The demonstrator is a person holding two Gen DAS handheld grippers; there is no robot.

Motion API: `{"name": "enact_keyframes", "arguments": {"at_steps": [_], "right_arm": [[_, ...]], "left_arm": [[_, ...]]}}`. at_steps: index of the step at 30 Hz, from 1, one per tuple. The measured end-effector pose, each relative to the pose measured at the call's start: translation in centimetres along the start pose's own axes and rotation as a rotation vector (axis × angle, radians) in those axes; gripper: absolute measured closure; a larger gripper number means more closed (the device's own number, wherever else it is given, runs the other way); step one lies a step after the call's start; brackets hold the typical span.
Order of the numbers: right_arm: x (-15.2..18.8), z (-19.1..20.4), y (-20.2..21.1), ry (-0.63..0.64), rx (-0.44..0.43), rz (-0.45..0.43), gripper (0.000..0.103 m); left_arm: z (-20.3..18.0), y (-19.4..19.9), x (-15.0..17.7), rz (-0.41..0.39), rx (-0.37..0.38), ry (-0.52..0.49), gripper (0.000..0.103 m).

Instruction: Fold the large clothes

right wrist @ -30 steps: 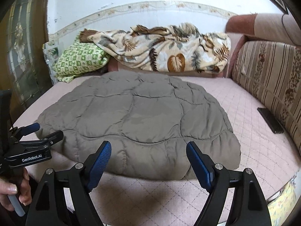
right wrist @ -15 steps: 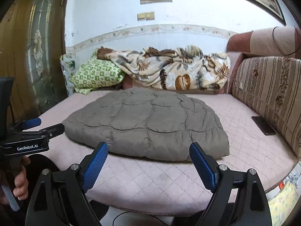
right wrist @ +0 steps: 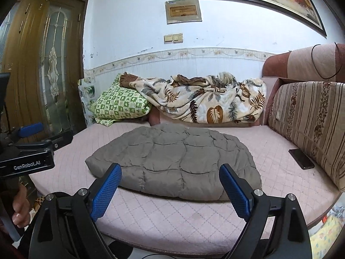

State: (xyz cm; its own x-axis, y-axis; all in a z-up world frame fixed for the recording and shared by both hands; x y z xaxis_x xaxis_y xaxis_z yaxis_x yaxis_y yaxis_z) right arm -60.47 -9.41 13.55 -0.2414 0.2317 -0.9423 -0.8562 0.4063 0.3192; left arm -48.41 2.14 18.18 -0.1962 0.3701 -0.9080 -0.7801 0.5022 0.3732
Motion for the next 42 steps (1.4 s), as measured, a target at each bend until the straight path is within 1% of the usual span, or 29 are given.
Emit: {"name": "enact_keyframes", "arguments": {"at_steps": [1,2,4,6,9,13,42], "right_arm": [[0.0,0.0,0.0,0.003,-0.004,0.004,0.009],[0.1,0.2,0.0,0.008,-0.003,0.006,0.009],[0.3,0.5,-0.1,0.014,0.0,0.011,0.009],[0.5,0.8,-0.2,0.019,-0.002,0.021,0.009],[0.9,1.1,-0.5,0.023,-0.007,0.035,0.009],[1.3,1.5,-0.8,0.031,-0.011,0.048,0.009],[2.0,1.9,-1.8,0.026,-0.009,0.081,0.009]], "left_arm": [[0.1,-0.7,0.3,0.035,0.013,0.004,0.002],[0.4,-1.5,0.6,0.076,0.005,0.009,0.002],[0.9,-2.9,1.4,0.14,-0.037,0.022,0.002],[1.4,-4.2,2.1,0.184,-0.074,0.02,0.002],[1.9,-5.1,2.8,0.222,-0.082,0.02,0.002],[1.8,-5.3,3.3,0.224,-0.101,-0.001,0.002],[0.6,-5.6,3.6,0.228,-0.075,-0.048,0.002]]}}
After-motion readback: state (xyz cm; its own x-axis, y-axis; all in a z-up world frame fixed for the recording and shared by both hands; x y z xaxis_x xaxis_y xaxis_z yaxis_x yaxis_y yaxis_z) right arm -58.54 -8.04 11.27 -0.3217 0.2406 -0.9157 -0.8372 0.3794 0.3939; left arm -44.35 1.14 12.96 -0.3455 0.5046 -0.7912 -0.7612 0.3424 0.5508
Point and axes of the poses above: each gripper's, at about its wrist camera, not at the fingertips, and y roughly against the way its jaws point, z to its left, x to its underside, the point moved 5 cm from there along -y, roughly the way its jaws point, and after that the axes turned 8 degrees about -x, right-handed, at the moved point
